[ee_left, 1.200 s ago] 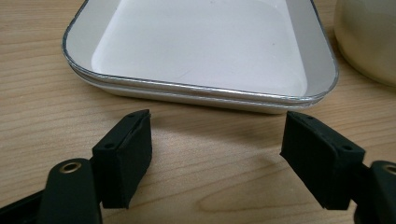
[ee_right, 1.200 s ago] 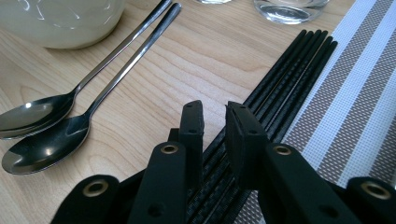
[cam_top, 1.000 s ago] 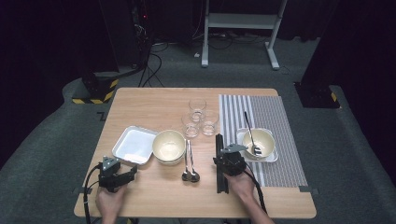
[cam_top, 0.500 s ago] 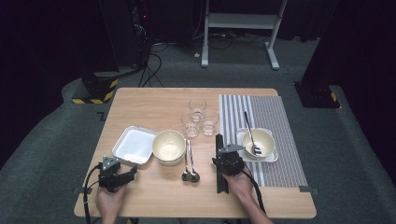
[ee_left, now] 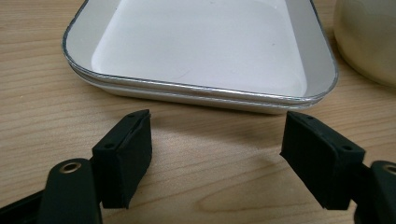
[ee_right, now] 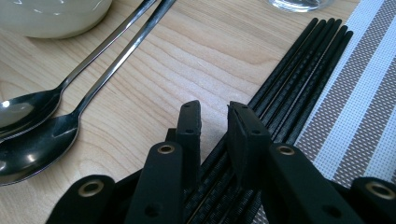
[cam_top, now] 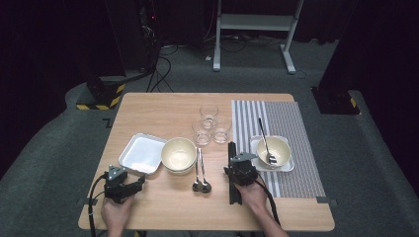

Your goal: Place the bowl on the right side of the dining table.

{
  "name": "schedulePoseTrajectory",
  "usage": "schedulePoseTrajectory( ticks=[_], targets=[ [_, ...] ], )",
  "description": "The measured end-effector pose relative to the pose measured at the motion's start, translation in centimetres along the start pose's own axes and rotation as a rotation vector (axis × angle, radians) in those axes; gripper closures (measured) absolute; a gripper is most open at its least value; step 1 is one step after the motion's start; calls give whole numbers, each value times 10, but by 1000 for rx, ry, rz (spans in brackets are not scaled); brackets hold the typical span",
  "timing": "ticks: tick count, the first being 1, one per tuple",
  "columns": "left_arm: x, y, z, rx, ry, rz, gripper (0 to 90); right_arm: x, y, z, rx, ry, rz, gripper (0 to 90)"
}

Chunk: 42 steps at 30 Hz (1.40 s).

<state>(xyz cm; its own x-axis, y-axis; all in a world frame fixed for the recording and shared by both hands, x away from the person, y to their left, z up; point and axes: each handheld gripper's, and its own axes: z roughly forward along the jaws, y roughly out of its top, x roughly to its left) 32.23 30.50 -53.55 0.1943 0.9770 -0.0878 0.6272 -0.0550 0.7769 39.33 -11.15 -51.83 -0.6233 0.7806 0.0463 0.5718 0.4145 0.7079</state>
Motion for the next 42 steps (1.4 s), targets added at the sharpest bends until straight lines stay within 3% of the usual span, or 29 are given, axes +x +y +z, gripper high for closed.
schedulePoseTrajectory(
  ticks=[18,42],
  targets=[
    [0,0,0,0,0,0,247,2,1,2,14,2,-11,751],
    [0,0,0,0,0,0,247,22,-2,4,30,21,-57,808]
  ],
)
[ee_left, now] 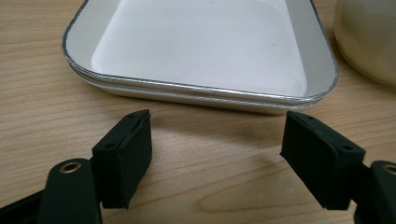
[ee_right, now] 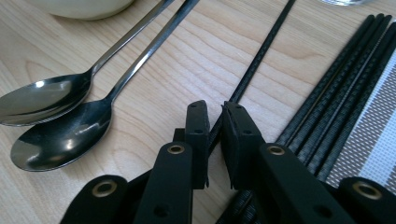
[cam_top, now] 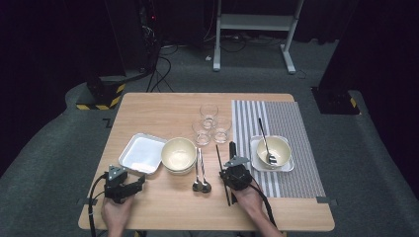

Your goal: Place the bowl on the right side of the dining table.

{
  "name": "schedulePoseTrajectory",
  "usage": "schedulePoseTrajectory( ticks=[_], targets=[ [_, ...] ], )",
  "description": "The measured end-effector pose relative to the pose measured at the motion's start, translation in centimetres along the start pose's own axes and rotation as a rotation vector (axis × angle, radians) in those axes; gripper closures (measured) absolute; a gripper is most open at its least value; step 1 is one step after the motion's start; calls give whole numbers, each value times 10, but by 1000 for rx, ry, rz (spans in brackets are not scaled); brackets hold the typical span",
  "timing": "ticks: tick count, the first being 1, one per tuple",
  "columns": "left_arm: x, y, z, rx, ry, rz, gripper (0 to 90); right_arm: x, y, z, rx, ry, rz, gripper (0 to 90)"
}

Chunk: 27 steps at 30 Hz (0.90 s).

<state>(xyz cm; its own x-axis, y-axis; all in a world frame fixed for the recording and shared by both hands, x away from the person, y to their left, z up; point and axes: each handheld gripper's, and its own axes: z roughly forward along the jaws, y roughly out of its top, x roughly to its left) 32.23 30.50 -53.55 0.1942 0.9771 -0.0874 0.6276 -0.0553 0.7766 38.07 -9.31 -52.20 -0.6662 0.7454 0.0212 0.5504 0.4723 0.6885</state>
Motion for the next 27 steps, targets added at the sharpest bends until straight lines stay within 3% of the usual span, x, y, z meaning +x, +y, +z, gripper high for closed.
schedulePoseTrajectory(
  ticks=[14,27],
  targets=[
    [0,0,0,-1,-3,-1,247,11,5,5,6,23,-26,820],
    [1,0,0,-3,-7,-7,247,12,11,10,9,34,-19,827]
  ],
)
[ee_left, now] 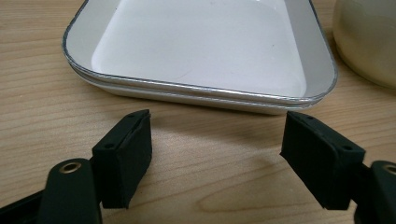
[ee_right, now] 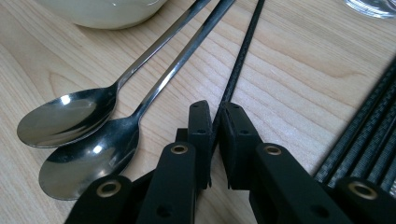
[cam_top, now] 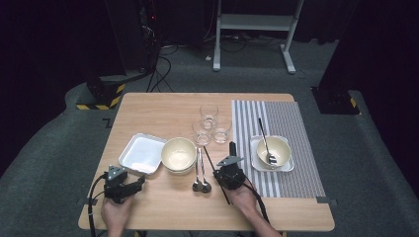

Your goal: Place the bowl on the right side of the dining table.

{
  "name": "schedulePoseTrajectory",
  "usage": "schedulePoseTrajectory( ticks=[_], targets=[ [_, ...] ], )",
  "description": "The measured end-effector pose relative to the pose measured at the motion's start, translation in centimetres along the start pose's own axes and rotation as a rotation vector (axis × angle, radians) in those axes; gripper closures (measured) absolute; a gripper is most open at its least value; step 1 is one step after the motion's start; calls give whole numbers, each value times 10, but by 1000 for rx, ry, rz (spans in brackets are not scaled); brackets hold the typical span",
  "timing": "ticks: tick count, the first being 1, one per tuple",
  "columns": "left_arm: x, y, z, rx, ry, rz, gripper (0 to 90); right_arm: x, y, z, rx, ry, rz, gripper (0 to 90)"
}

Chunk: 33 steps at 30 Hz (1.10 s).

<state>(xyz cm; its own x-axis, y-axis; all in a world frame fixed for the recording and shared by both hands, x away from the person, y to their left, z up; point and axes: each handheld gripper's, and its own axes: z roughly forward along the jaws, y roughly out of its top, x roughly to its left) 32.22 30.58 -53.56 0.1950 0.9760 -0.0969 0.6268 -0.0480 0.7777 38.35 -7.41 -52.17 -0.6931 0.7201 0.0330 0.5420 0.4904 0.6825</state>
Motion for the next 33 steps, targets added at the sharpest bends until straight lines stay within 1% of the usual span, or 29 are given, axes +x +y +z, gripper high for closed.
schedulePoseTrajectory(
  ticks=[7,15,23,26,33],
  targets=[
    [0,0,0,-1,-3,-4,246,2,4,3,4,-2,-1,831],
    [0,0,0,2,-1,0,246,4,8,8,-2,2,10,832],
    [0,0,0,-2,-2,-4,246,5,16,14,7,-10,14,834],
    [1,0,0,-1,-3,-6,246,5,20,17,10,-11,3,834],
    [1,0,0,-2,-6,-9,246,1,26,22,16,-10,13,834]
  ],
)
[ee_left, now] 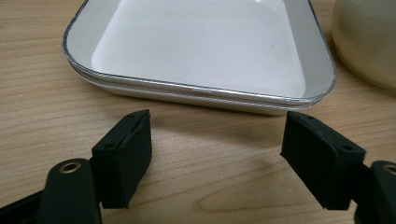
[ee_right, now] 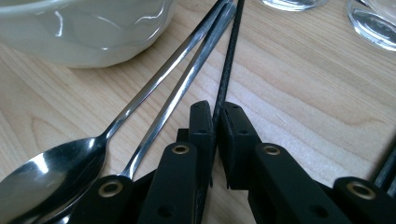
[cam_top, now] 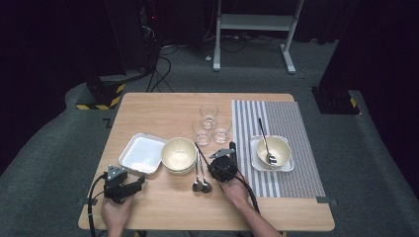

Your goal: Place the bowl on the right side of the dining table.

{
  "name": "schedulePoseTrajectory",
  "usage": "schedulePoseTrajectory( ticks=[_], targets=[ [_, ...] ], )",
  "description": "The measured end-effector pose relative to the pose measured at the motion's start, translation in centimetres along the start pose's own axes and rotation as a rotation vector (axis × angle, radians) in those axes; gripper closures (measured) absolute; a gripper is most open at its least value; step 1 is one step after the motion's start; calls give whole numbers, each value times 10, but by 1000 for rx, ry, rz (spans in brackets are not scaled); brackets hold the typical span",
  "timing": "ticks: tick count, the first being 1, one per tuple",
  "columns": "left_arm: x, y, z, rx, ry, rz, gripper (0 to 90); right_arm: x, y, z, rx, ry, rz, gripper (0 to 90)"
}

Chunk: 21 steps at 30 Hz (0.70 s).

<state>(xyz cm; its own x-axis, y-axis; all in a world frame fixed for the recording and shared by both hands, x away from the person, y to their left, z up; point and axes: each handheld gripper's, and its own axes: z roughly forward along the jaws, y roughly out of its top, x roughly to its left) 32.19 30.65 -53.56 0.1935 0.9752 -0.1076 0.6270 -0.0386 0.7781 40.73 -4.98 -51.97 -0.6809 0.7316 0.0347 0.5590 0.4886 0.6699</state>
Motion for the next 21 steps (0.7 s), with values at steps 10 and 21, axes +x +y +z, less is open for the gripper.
schedulePoseTrajectory(
  ticks=[10,21],
  targets=[
    [0,0,0,0,0,0,246,-5,9,6,9,-5,-1,835],
    [0,0,0,-1,-1,0,245,-12,11,8,8,2,10,782]
  ],
)
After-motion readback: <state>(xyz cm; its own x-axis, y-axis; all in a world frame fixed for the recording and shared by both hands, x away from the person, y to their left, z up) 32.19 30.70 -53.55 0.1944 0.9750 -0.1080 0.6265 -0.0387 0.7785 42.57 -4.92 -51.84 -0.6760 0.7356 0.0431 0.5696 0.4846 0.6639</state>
